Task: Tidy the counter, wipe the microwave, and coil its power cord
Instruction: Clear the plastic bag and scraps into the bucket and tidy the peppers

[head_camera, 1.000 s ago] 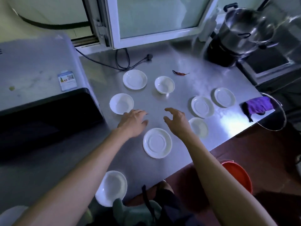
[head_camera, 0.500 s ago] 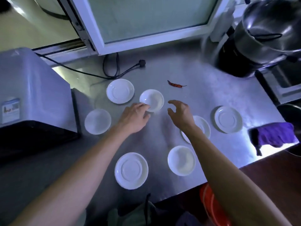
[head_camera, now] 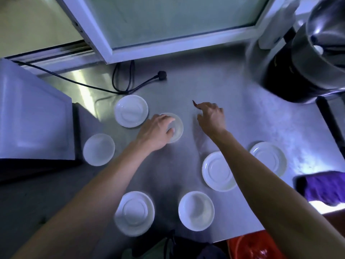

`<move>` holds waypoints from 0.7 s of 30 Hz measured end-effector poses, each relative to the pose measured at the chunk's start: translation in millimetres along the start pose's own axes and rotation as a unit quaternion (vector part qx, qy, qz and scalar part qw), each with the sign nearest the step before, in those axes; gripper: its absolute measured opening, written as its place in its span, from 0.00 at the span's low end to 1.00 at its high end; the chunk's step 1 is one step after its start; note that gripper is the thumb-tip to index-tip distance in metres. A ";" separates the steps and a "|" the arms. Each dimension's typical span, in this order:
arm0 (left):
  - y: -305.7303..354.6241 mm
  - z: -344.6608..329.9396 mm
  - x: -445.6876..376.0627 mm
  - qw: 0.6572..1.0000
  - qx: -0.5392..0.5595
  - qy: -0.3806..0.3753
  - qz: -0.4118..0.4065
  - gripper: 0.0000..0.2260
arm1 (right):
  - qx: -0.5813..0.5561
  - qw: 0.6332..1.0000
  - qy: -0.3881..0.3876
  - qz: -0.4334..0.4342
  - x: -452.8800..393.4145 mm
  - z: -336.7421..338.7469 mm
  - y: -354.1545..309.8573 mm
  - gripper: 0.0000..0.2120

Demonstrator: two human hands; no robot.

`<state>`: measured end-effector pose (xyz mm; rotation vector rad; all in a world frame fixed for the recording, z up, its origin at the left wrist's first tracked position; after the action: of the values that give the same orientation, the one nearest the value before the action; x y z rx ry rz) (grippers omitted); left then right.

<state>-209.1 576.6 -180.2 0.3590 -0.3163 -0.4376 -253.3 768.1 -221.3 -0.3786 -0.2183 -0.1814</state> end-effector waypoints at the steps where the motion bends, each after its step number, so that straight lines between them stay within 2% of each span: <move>1: -1.1 0.0 -4.4 1.000 0.001 0.000 0.005 0.19 | 0.010 1.000 0.003 0.003 -6.5 -3.2 -0.4 0.23; 9: -9.2 -1.3 -28.3 1.000 0.012 0.003 0.016 0.18 | 0.077 0.997 0.013 -0.013 -43.3 -19.9 7.1 0.15; 14: -10.8 -7.7 -27.8 1.000 0.022 -0.006 0.021 0.16 | 0.063 0.998 -0.010 -0.022 -42.8 -26.7 13.3 0.11; 19: -11.7 -6.7 -16.1 0.999 0.030 -0.003 0.033 0.18 | 0.043 0.999 -0.012 -0.020 -31.6 -29.7 14.6 0.17; 21: -12.9 -4.1 -8.0 0.999 0.034 -0.001 0.039 0.19 | 0.028 0.999 -0.007 -0.024 -24.1 -28.1 13.9 0.17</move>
<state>-219.0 570.5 -190.8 0.4105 -0.3473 -0.3507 -268.5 773.3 -257.5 -0.3184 -0.2456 -0.2204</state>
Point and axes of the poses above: each hand's wrist, its own x-axis away from the middle knuckle, its own z-axis out of the back of the hand, y = z × x, the point moved 7 cm from there along -x, towards the middle knuckle, and after that the axes turned 12 degrees about -z, right-handed, at the moved point
